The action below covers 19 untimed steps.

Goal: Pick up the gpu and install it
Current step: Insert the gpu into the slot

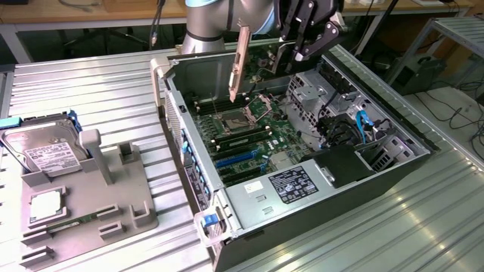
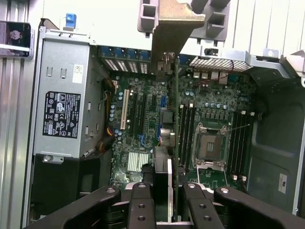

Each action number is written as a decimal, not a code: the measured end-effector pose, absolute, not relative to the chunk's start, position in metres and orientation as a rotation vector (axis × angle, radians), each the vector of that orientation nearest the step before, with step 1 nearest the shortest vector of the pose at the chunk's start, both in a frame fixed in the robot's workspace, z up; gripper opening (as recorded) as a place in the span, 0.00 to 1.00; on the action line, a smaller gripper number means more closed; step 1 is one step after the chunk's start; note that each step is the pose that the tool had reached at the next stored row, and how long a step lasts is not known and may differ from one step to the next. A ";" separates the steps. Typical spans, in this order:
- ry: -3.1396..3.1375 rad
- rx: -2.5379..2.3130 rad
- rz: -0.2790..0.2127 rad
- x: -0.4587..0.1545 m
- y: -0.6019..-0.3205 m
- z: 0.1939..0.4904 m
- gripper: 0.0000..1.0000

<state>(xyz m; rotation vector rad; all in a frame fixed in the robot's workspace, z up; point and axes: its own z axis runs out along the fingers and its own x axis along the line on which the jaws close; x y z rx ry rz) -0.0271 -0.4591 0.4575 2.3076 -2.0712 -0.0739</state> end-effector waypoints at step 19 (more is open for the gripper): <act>-2.089 2.292 -0.074 -0.027 -0.459 0.453 0.27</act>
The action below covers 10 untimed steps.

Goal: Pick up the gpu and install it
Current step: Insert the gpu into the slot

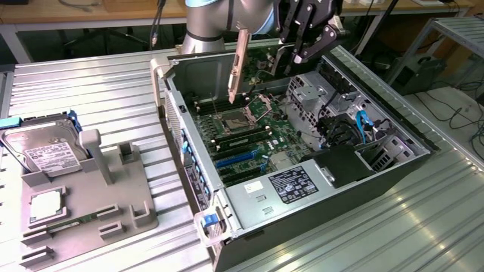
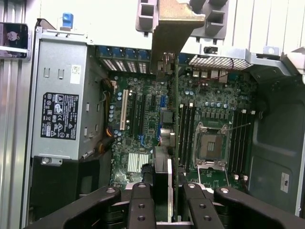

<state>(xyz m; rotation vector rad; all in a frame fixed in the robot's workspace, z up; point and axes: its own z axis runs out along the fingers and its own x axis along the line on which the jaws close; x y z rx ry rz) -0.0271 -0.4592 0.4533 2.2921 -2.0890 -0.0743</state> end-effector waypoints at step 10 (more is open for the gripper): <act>-2.099 2.283 -0.075 -0.027 -0.459 0.449 0.27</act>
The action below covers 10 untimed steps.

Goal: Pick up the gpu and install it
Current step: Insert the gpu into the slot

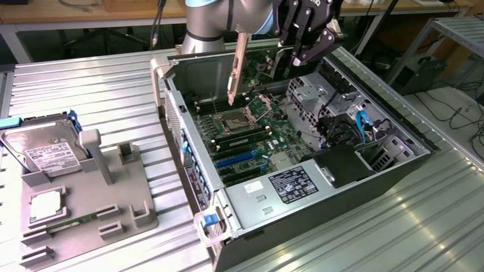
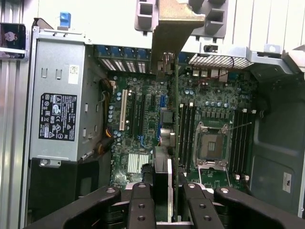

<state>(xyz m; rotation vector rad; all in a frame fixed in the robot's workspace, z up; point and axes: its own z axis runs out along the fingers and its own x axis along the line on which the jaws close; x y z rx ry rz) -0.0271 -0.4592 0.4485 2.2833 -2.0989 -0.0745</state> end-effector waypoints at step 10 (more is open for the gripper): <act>-2.107 2.276 -0.075 -0.027 -0.459 0.445 0.27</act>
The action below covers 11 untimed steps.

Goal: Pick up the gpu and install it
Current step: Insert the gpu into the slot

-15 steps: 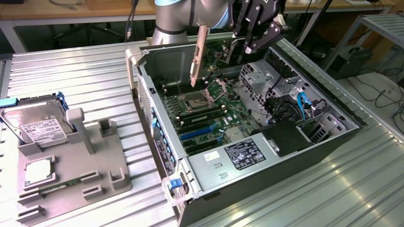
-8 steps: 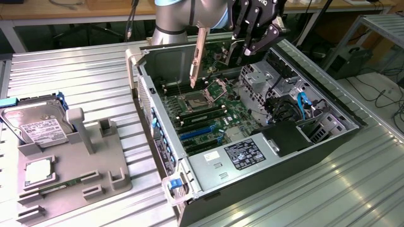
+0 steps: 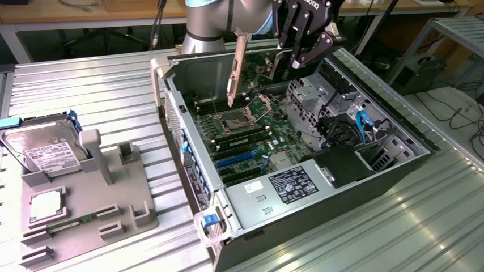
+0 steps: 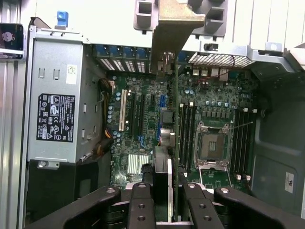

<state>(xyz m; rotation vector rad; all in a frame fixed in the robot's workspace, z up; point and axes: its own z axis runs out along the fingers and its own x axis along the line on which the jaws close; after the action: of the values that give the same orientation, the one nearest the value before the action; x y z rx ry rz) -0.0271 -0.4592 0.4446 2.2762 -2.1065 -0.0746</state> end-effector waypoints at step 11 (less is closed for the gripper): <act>-2.122 2.262 -0.075 -0.027 -0.459 0.440 0.27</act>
<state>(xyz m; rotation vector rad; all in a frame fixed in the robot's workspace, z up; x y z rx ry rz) -0.0271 -0.4592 0.4398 2.2623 -2.1222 -0.0751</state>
